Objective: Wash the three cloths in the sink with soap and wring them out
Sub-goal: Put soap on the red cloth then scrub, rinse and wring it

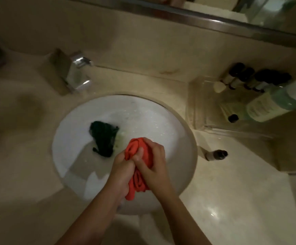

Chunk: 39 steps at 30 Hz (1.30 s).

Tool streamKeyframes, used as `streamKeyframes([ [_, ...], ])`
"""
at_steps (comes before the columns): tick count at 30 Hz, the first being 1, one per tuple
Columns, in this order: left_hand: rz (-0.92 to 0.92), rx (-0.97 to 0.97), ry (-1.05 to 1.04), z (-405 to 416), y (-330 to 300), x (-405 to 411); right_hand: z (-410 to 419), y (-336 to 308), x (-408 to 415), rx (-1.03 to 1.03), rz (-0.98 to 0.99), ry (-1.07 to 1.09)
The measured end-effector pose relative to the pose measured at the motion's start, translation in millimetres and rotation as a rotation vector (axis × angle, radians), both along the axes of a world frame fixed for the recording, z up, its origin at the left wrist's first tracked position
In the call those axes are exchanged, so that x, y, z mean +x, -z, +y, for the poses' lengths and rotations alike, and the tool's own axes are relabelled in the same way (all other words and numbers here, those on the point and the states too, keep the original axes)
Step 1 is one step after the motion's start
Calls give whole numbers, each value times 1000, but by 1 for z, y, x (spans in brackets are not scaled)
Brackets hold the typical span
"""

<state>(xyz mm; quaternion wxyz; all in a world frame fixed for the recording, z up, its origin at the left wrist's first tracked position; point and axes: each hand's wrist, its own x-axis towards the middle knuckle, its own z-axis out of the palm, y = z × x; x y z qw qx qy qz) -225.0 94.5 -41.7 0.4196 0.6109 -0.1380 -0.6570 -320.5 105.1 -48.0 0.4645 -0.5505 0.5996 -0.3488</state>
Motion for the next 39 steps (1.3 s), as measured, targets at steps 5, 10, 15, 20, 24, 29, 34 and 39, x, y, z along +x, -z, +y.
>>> streamKeyframes([
  [5,-435,-70,-147,-20,11,40,-33,13,65,146,-145,24],
  [10,-555,-118,-76,-39,19,77,-63,35,111,113,26,115],
  [15,-237,-51,-132,-46,26,98,-94,49,118,153,5,356],
  [20,-127,-204,1,-48,27,83,-100,47,118,270,-143,365],
  [24,40,-116,-115,-72,36,90,-58,20,129,250,-307,283],
  [29,-93,-173,67,-67,25,79,-82,25,124,353,-371,280],
  [34,87,-43,86,-63,24,82,-81,26,122,526,-520,415],
  [39,219,95,30,-75,13,86,-75,25,122,576,-760,489],
])
